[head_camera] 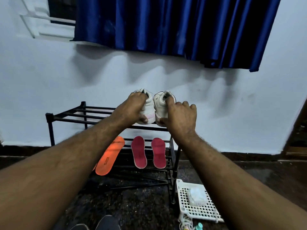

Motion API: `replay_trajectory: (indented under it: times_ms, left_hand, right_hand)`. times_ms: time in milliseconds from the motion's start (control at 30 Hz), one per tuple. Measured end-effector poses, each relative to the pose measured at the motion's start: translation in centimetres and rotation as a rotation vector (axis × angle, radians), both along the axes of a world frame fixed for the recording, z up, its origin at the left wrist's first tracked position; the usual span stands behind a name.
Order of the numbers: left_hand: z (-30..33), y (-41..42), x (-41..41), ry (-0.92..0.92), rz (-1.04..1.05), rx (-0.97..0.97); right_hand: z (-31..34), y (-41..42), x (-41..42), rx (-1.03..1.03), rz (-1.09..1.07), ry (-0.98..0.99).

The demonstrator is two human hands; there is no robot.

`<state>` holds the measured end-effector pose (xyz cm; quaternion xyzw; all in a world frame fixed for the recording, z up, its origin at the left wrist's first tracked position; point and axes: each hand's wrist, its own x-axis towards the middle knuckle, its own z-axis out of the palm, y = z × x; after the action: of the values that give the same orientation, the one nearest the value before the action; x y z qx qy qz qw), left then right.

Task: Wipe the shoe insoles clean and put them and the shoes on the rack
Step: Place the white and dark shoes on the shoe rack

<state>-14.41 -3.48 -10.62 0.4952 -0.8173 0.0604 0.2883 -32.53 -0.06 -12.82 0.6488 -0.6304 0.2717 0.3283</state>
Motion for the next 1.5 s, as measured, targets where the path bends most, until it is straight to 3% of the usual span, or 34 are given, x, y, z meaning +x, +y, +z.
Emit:
replay_trajectory:
  times_ms: [333,500,633,833,1000,1167,1333,1500]
  left_hand:
    - [-3.6,-4.3,-0.6,0.01,0.013,0.049]
    - [-4.9,1.7,-0.6,0.071,0.041,-0.155]
    - [-8.9,8.5,0.6,0.067,0.078,-0.17]
    - [-14.1,18.3,3.6,0.1,0.175,0.012]
    - [-18.2,25.0,5.9,0.012,0.284,0.15]
    - [-24.7,29.6,9.4,-0.118,0.451,0.467]
    - [-29.1,31.0,10.9,-0.097,0.533,0.859]
    - [-31.0,30.4,9.7,-0.312,0.547,1.118]
  right_hand:
    - [-3.6,-4.7,0.6,0.048,-0.091,0.018]
    - [-3.8,-0.5,1.5,0.009,-0.048,-0.003]
    - [-6.3,5.4,3.9,0.076,0.031,-0.033]
    - [-10.7,13.6,7.5,0.282,0.103,-0.07]
    - [-15.1,18.5,10.6,0.333,0.132,-0.054]
    - [-21.7,22.2,13.2,0.57,0.19,-0.062]
    - [-26.5,24.6,14.2,0.79,0.207,-0.074]
    - [-30.4,26.4,14.7,0.906,0.251,-0.033]
